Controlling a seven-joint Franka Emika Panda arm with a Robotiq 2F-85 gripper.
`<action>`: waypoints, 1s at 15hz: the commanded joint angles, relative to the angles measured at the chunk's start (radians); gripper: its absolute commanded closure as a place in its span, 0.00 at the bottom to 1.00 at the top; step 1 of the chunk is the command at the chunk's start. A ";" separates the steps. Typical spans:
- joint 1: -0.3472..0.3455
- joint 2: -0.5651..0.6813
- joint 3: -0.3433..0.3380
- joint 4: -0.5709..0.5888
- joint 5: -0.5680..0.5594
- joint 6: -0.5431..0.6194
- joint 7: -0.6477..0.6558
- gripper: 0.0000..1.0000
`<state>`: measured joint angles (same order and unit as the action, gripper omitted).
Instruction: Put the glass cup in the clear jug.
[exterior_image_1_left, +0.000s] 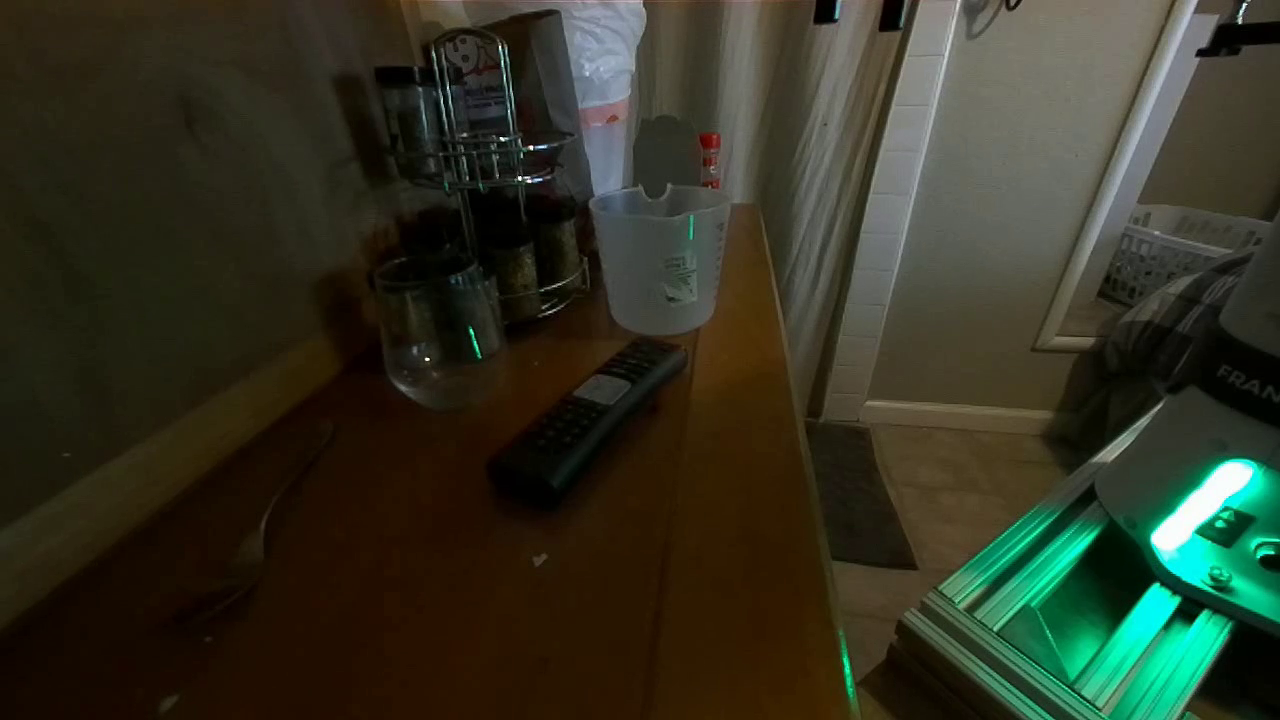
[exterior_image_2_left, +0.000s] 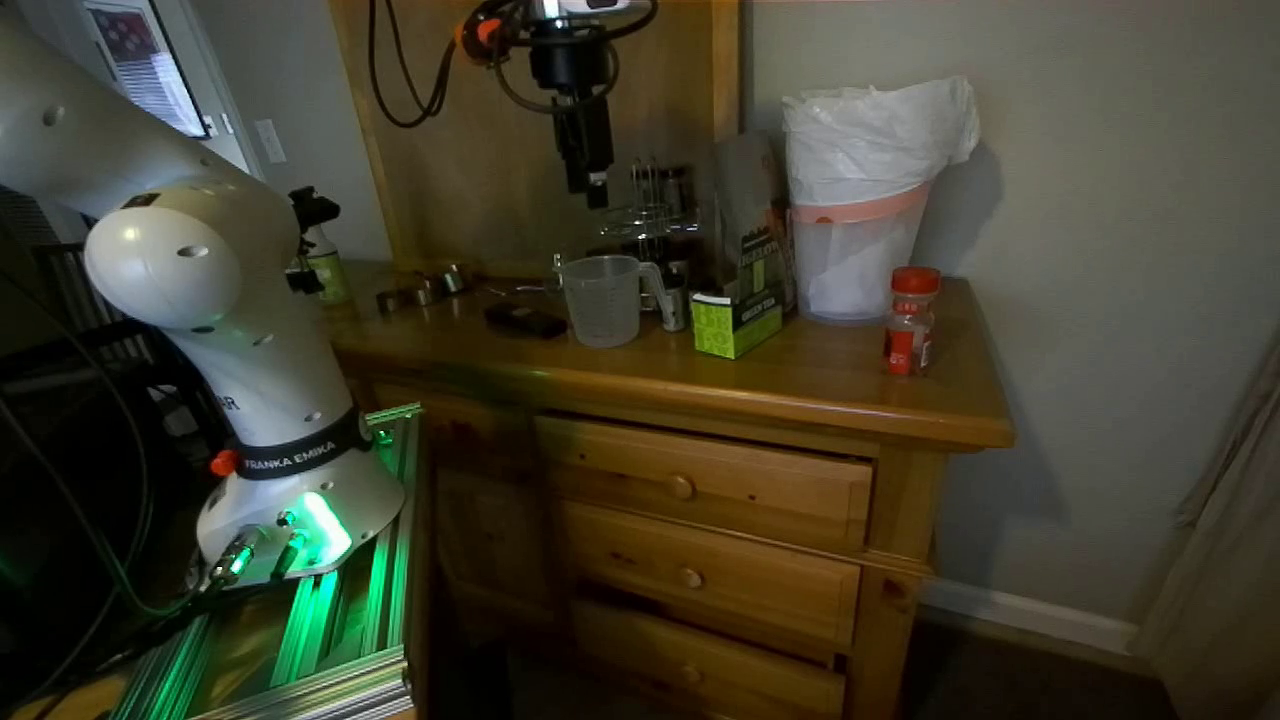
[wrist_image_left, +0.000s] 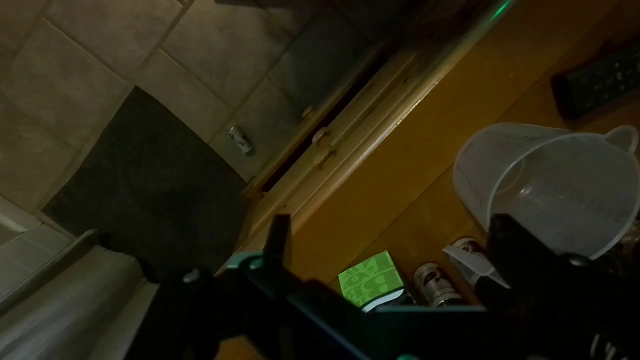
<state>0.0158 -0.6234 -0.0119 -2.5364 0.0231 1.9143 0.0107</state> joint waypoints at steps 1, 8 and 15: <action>-0.005 0.000 0.004 0.002 0.003 -0.002 -0.003 0.00; 0.128 -0.057 -0.003 -0.018 0.112 0.108 -0.184 0.00; 0.319 -0.031 0.020 0.007 0.264 0.207 -0.382 0.00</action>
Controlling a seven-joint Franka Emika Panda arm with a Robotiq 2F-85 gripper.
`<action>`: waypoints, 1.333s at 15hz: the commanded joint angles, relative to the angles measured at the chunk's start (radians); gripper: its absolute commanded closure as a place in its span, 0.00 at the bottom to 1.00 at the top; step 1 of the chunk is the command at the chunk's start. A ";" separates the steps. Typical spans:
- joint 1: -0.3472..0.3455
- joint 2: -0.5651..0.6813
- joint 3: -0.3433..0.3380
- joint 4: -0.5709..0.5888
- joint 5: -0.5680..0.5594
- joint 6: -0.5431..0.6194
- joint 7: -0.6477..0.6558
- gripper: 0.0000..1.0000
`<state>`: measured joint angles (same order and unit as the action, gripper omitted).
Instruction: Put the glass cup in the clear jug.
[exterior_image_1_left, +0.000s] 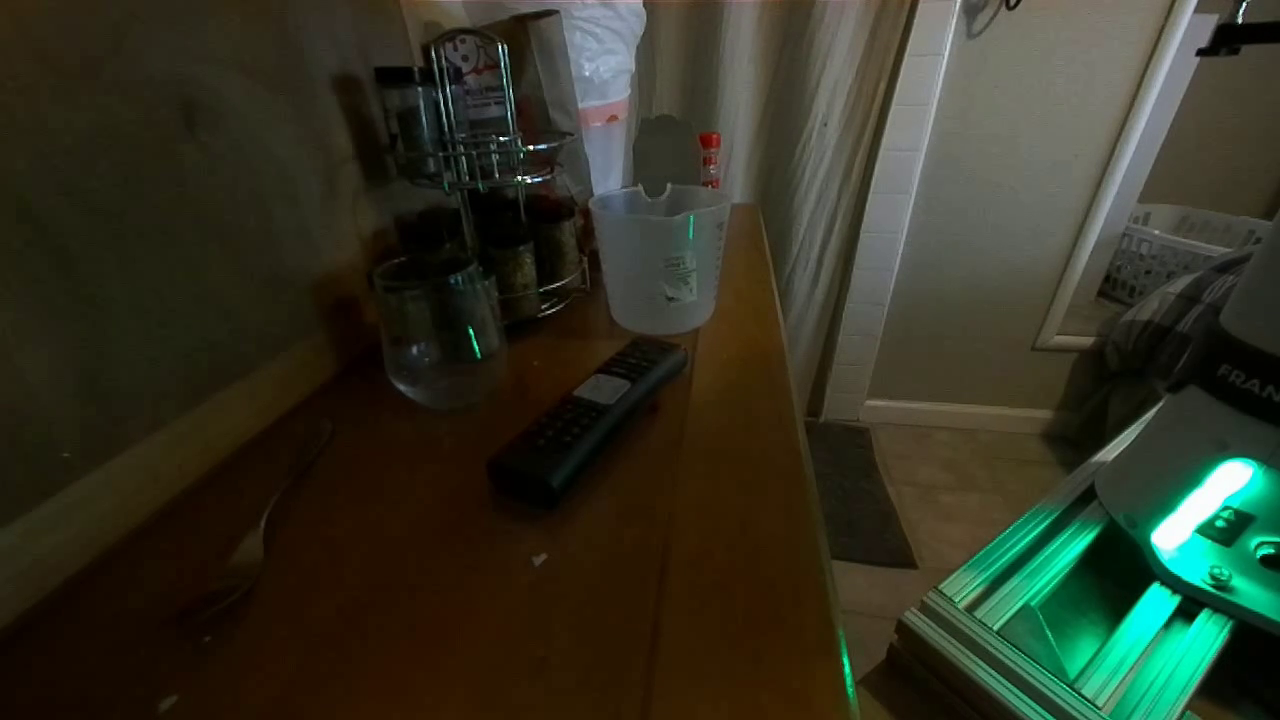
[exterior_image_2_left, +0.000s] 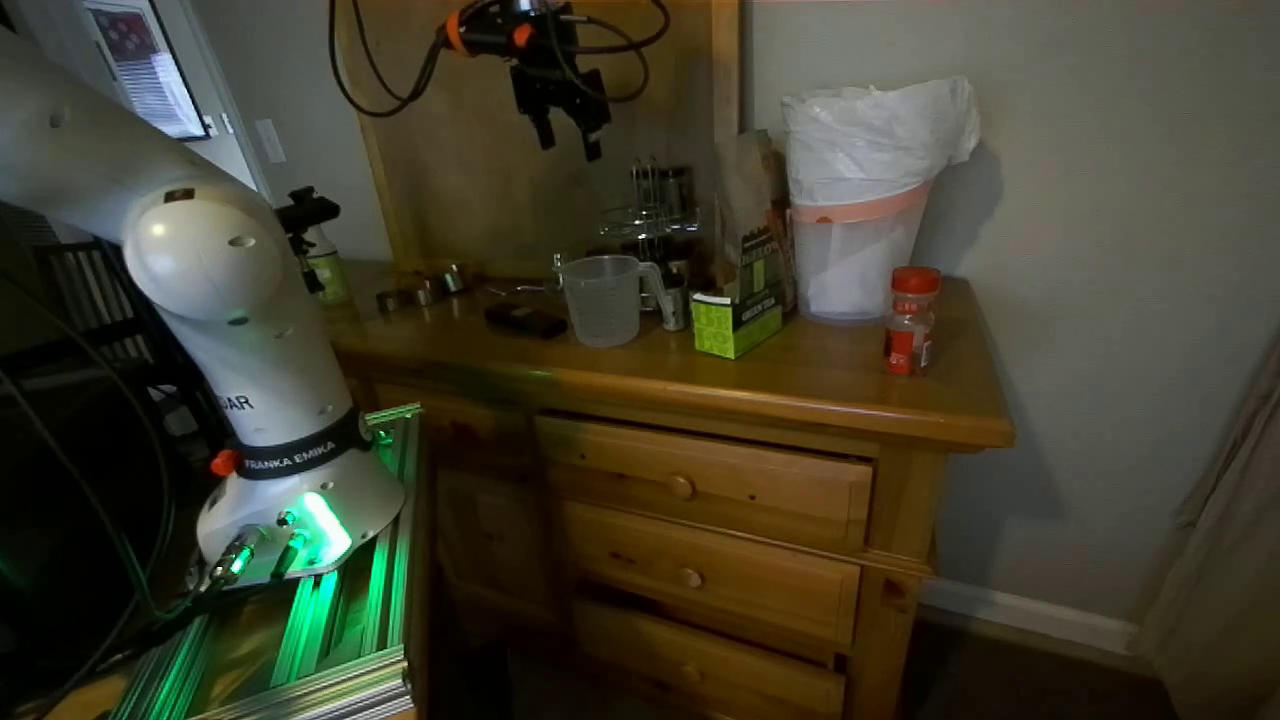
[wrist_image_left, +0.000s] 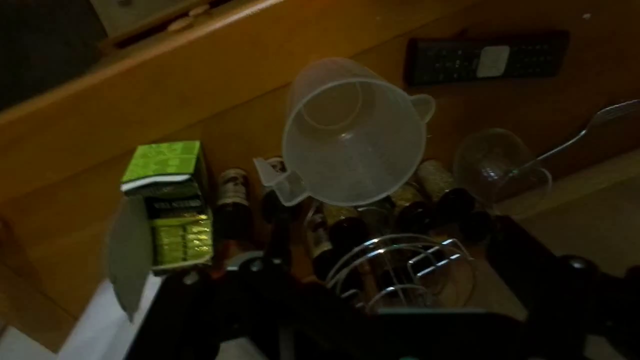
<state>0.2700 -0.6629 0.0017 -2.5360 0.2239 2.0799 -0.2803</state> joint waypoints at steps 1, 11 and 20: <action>0.095 0.022 0.007 0.015 0.084 0.052 -0.124 0.00; 0.199 0.103 0.024 0.050 0.145 0.095 -0.264 0.00; 0.339 0.490 0.098 0.328 0.321 0.085 -0.586 0.00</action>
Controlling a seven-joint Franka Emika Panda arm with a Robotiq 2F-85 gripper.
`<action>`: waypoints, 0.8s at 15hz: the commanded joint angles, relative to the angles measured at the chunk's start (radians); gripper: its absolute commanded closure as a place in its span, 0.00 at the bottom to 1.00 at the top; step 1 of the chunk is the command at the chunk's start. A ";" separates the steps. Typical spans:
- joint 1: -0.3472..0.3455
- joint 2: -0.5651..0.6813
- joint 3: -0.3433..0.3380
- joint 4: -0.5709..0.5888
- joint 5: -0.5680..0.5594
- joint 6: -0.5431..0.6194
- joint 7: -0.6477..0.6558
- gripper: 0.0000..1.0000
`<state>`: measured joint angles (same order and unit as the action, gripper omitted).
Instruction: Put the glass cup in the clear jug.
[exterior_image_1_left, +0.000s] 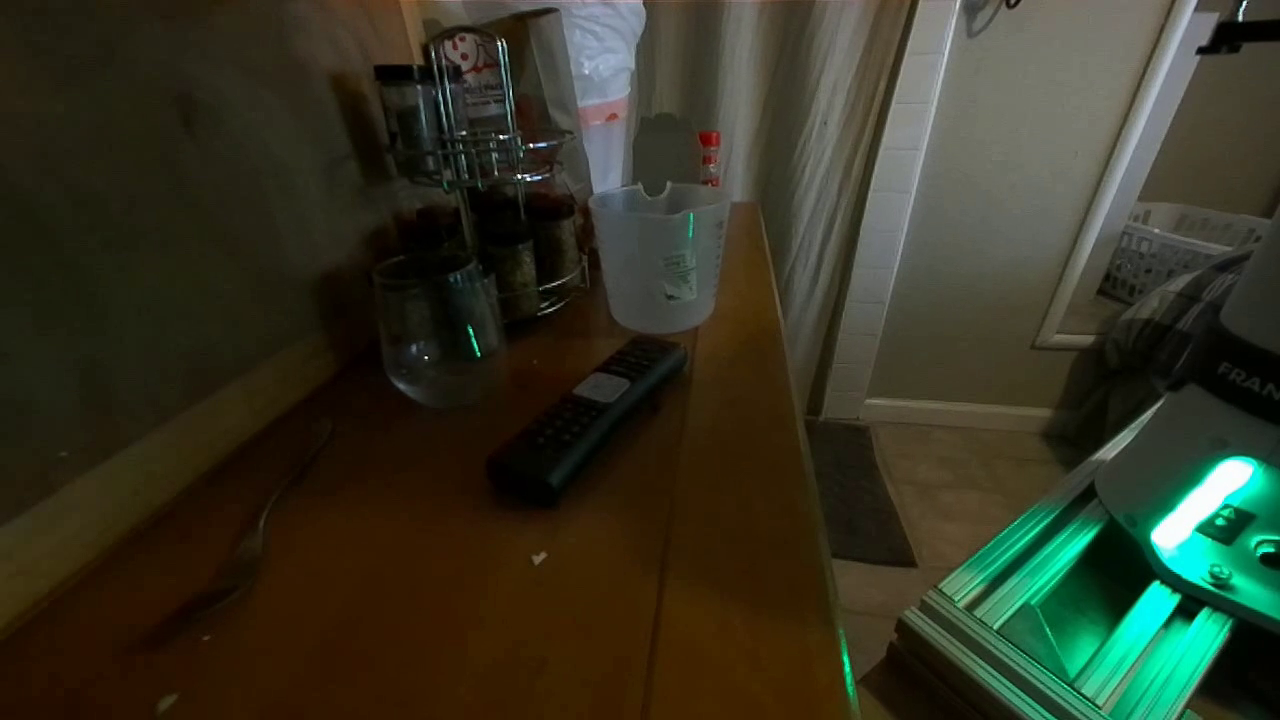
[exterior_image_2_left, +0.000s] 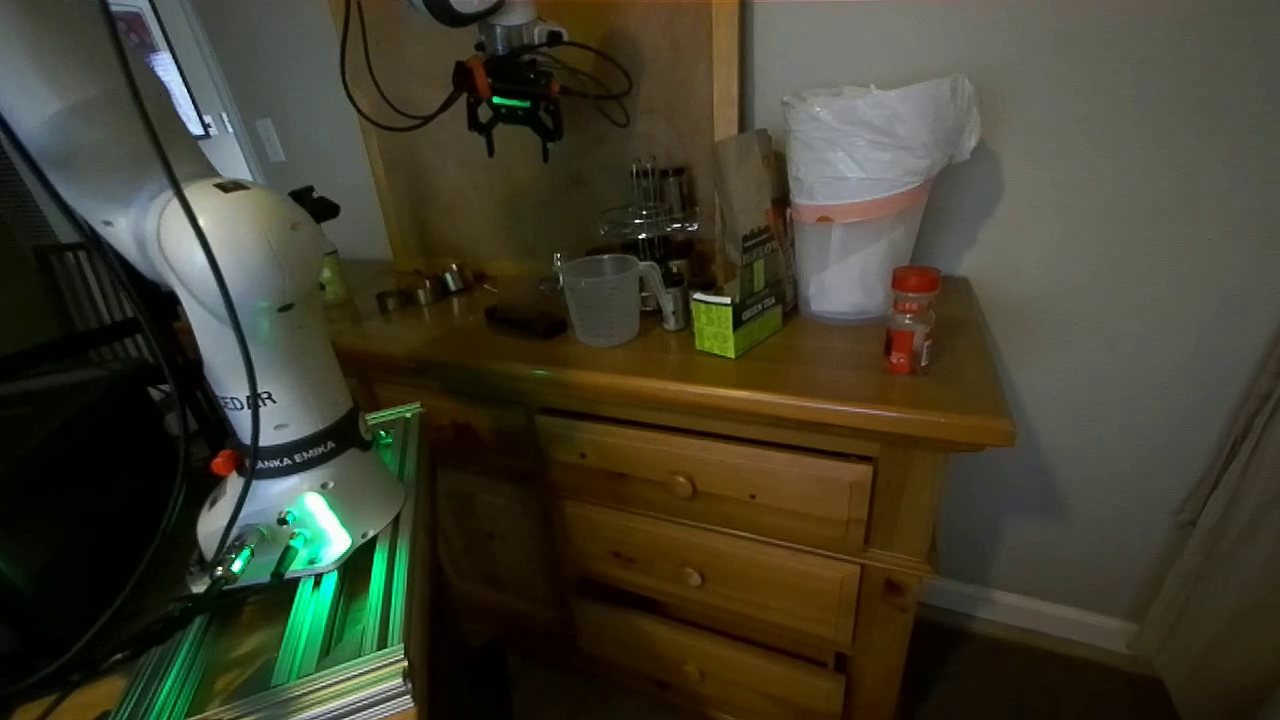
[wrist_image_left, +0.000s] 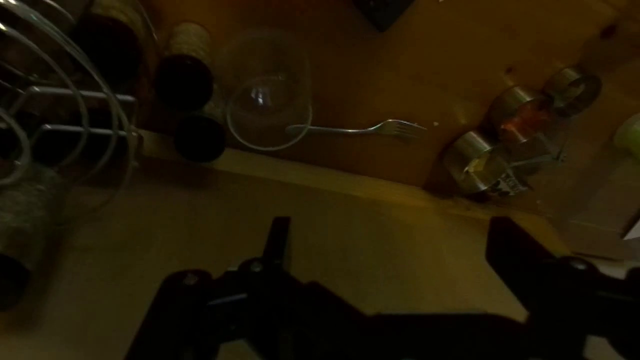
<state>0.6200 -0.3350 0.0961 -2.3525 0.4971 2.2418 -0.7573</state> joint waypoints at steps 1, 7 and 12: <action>-0.033 0.204 0.016 0.182 0.036 -0.125 -0.112 0.00; -0.163 0.276 0.127 0.215 -0.003 -0.211 -0.072 0.00; -0.188 0.303 0.174 0.199 -0.030 -0.179 -0.020 0.00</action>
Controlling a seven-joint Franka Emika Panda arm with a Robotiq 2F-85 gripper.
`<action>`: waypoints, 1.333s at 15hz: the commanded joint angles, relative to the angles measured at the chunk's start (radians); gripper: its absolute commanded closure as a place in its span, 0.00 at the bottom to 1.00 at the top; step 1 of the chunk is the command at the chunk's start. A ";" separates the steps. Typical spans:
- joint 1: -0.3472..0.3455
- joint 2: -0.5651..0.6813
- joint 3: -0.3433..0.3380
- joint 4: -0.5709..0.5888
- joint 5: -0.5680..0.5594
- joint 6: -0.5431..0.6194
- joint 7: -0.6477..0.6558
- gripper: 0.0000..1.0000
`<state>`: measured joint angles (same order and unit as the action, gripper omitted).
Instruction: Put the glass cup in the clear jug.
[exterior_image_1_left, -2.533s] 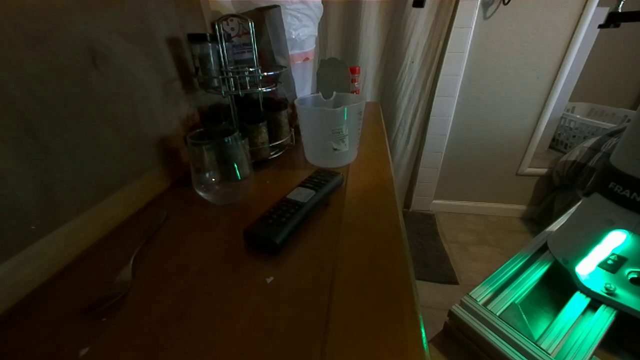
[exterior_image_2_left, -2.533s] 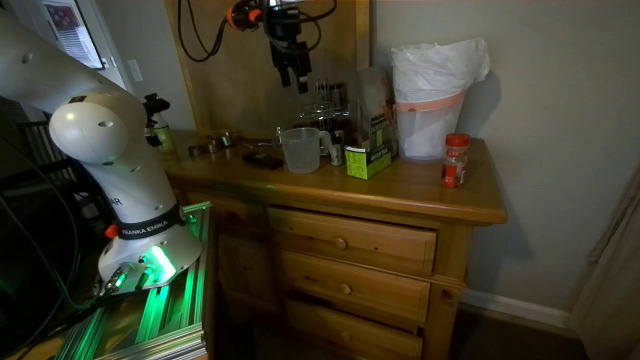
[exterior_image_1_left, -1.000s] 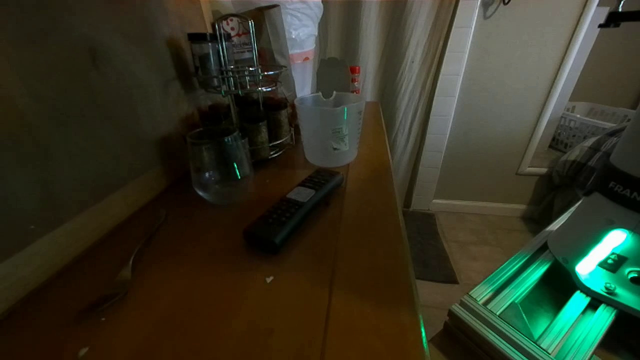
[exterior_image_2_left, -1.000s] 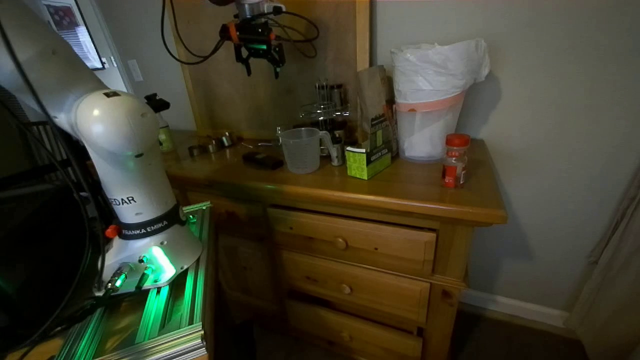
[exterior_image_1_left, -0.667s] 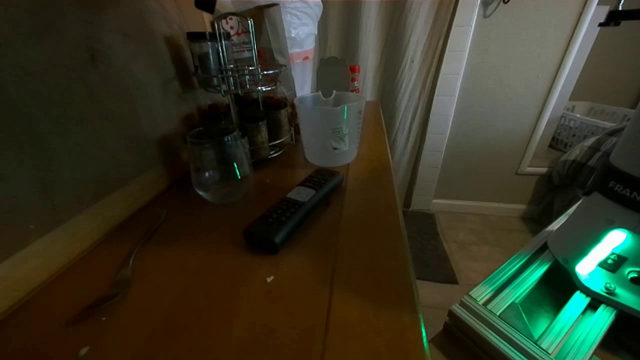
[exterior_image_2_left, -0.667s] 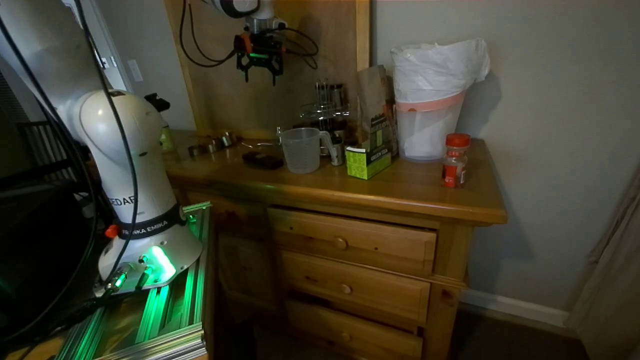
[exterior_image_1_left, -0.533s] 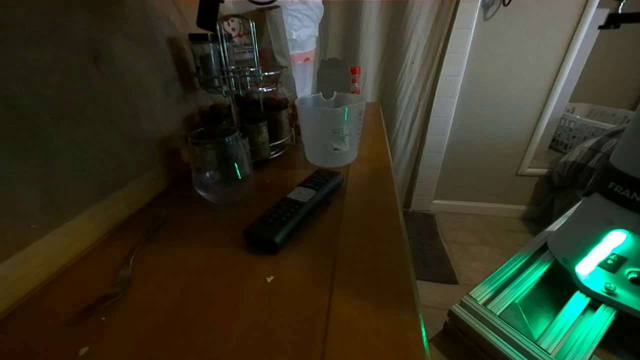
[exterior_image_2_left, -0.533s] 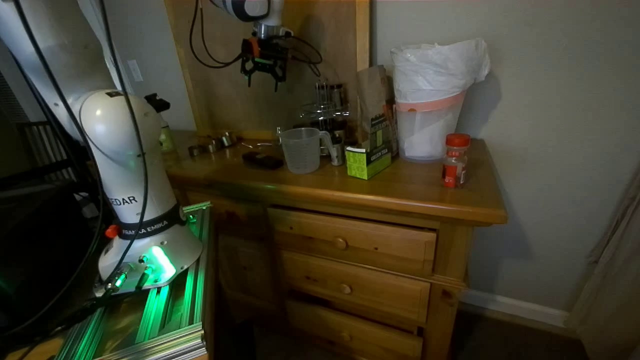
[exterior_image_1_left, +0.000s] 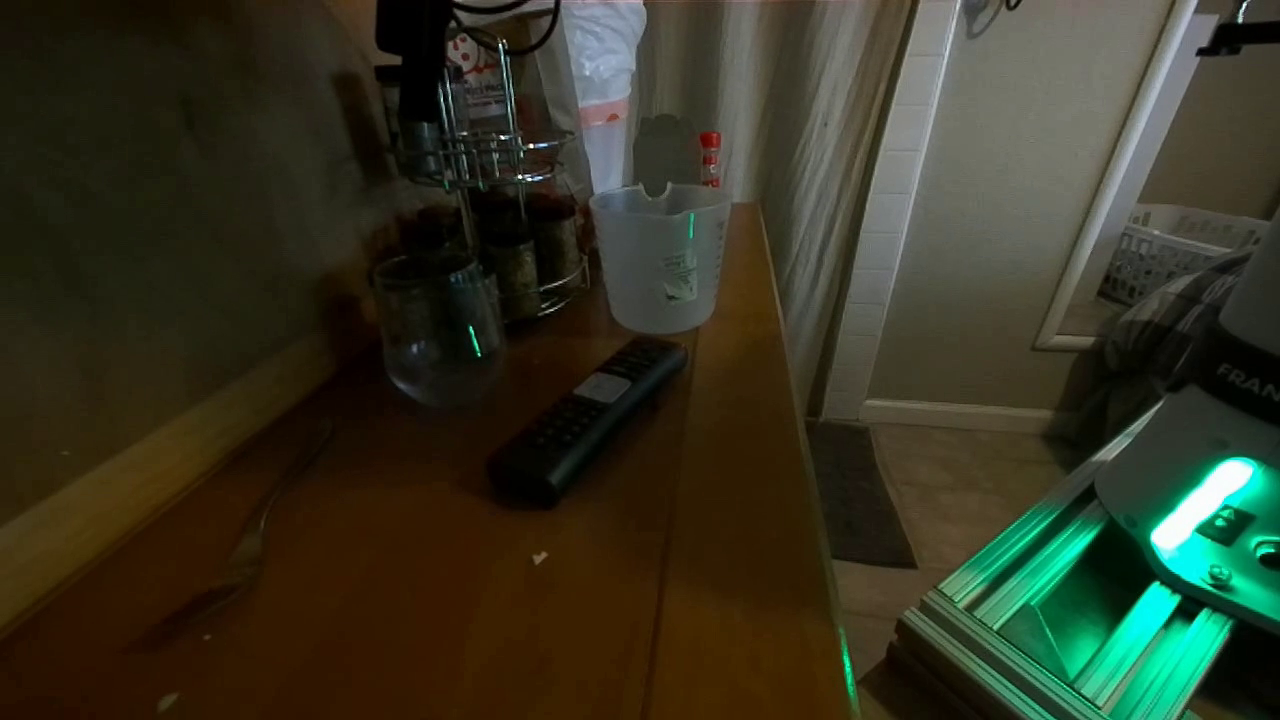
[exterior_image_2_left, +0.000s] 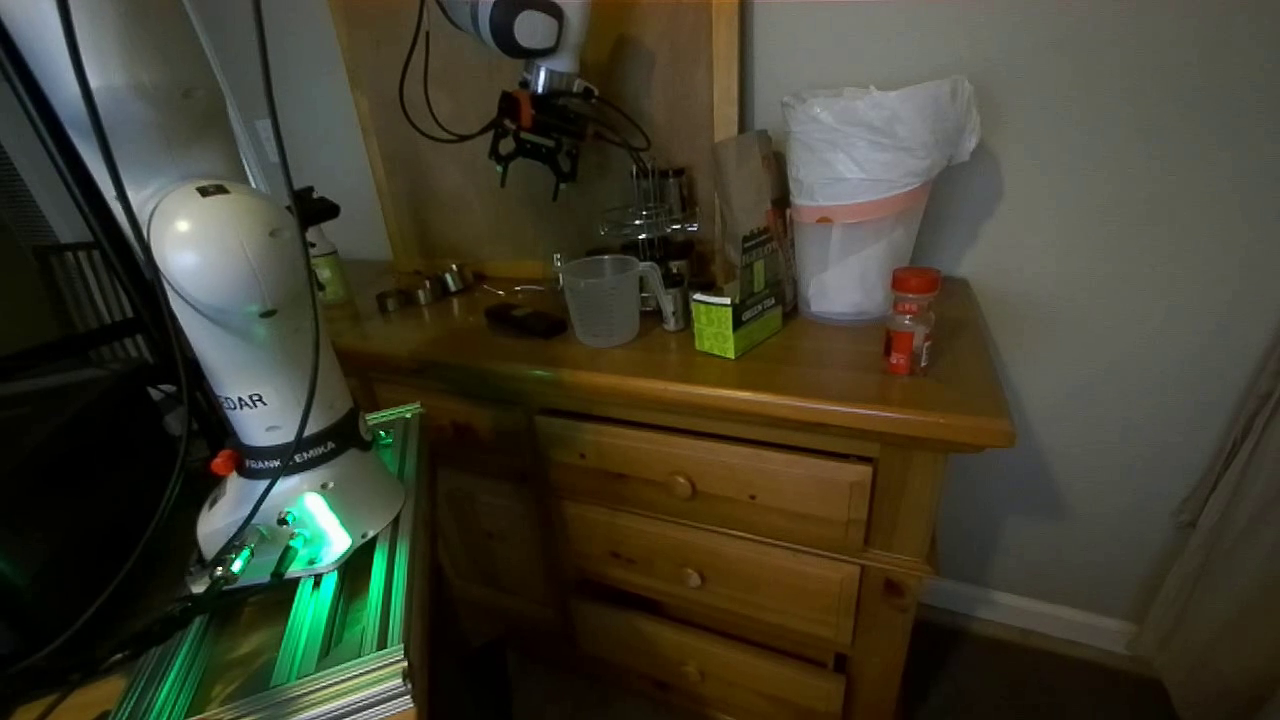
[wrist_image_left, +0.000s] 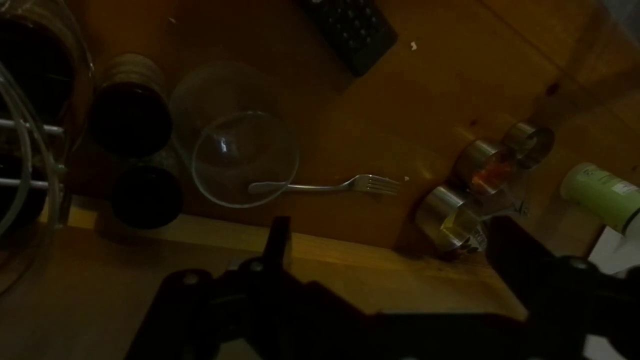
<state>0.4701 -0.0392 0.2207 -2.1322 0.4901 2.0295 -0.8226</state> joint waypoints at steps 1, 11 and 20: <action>-0.040 0.005 0.067 -0.040 -0.035 0.069 0.075 0.00; -0.036 0.078 0.161 -0.100 -0.312 0.293 0.313 0.00; -0.039 0.145 0.182 -0.078 -0.356 0.323 0.331 0.26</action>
<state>0.4444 0.0786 0.3826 -2.2275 0.1661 2.3438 -0.5170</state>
